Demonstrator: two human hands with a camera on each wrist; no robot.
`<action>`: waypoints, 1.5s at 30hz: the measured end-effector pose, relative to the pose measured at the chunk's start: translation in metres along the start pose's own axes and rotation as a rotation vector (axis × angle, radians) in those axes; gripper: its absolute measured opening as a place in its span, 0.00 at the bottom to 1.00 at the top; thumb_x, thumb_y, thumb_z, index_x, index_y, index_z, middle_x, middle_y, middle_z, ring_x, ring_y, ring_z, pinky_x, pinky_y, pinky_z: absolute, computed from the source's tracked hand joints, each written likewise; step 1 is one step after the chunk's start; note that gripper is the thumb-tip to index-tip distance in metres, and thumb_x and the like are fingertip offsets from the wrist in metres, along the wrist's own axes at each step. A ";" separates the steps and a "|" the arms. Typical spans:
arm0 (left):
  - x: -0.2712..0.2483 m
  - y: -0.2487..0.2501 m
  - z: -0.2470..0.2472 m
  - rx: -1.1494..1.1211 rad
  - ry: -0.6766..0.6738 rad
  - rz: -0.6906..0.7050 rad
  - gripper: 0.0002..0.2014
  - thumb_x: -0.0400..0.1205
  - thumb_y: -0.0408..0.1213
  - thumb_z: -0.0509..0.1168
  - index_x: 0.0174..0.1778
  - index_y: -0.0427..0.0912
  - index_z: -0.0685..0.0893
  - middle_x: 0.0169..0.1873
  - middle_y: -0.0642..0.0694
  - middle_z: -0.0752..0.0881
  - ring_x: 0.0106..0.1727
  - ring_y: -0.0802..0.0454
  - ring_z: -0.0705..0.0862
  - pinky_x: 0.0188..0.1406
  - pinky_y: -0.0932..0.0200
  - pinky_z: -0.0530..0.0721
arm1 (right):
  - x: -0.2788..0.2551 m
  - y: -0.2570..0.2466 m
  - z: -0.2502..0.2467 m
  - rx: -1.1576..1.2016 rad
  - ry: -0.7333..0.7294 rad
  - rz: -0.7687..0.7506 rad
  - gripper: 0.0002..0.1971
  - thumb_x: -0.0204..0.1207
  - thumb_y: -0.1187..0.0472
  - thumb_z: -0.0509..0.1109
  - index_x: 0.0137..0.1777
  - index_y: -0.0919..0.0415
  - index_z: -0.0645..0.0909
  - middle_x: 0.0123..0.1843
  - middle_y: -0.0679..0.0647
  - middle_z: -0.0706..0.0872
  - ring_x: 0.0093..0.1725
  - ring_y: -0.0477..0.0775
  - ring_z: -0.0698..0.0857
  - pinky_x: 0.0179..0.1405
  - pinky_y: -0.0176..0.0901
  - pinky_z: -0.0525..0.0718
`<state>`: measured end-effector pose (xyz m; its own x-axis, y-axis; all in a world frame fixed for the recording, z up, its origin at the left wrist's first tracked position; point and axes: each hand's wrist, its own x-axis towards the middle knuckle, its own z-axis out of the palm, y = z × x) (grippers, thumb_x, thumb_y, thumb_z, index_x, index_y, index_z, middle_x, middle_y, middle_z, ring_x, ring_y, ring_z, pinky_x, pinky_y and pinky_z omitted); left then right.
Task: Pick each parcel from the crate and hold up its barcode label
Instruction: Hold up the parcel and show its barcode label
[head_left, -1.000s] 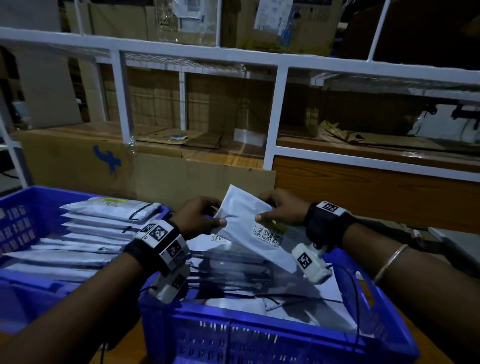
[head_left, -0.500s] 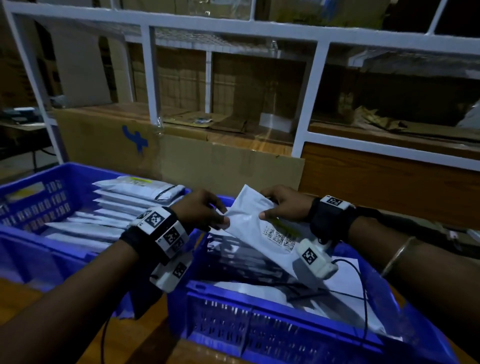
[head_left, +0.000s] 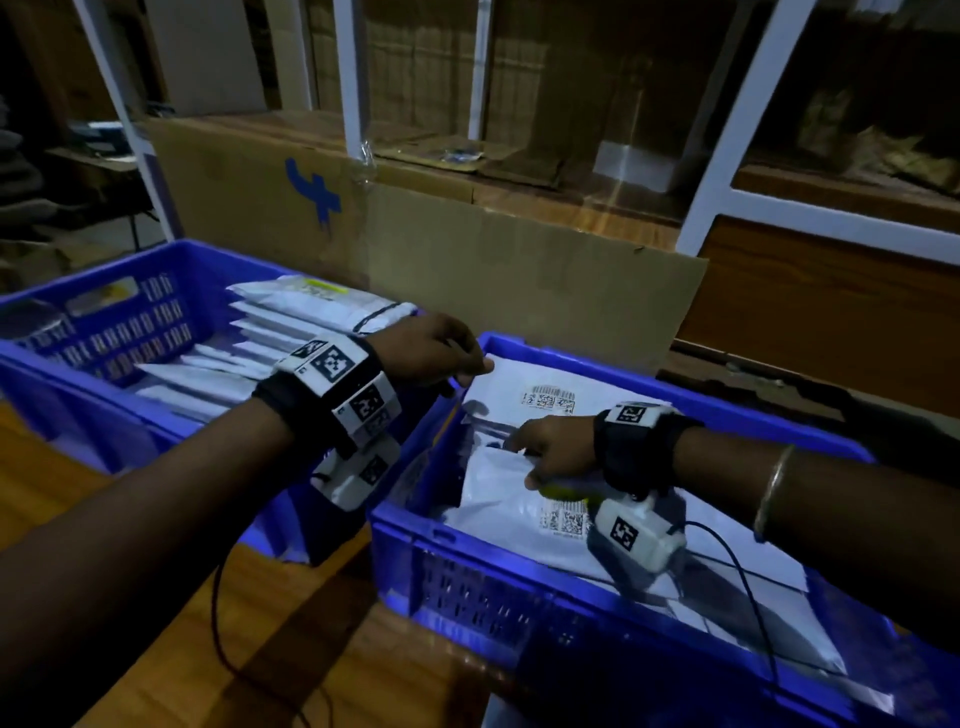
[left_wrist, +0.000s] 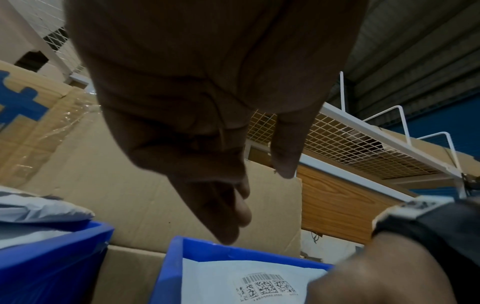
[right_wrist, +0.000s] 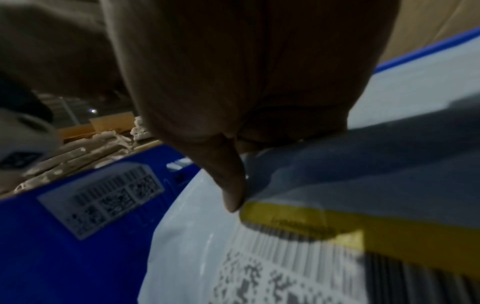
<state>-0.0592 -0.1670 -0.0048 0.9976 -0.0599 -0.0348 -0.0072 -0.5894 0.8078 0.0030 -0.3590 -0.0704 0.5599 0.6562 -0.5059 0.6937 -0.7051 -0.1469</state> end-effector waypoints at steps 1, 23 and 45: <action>0.002 0.000 0.000 0.009 -0.011 0.000 0.11 0.81 0.40 0.70 0.33 0.44 0.83 0.27 0.51 0.86 0.25 0.65 0.81 0.24 0.74 0.76 | 0.007 -0.001 0.005 -0.028 -0.018 -0.015 0.28 0.80 0.62 0.71 0.80 0.62 0.69 0.77 0.61 0.75 0.74 0.61 0.75 0.69 0.46 0.71; 0.012 -0.002 0.005 -0.076 -0.131 -0.074 0.13 0.82 0.41 0.68 0.50 0.31 0.85 0.42 0.35 0.87 0.45 0.40 0.84 0.56 0.38 0.86 | 0.008 0.017 0.033 -0.056 -0.176 -0.111 0.36 0.59 0.50 0.87 0.67 0.42 0.75 0.48 0.50 0.87 0.49 0.55 0.86 0.53 0.49 0.85; 0.027 0.042 0.030 0.052 -0.166 -0.082 0.16 0.80 0.49 0.69 0.53 0.39 0.85 0.45 0.40 0.90 0.44 0.40 0.89 0.30 0.59 0.85 | -0.052 0.046 0.022 0.021 -0.014 -0.077 0.13 0.67 0.48 0.83 0.43 0.45 0.80 0.40 0.43 0.83 0.35 0.38 0.78 0.34 0.25 0.71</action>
<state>-0.0348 -0.2174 0.0109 0.9699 -0.1392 -0.1997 0.0663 -0.6385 0.7668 -0.0039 -0.4317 -0.0690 0.4984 0.7051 -0.5045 0.7250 -0.6580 -0.2035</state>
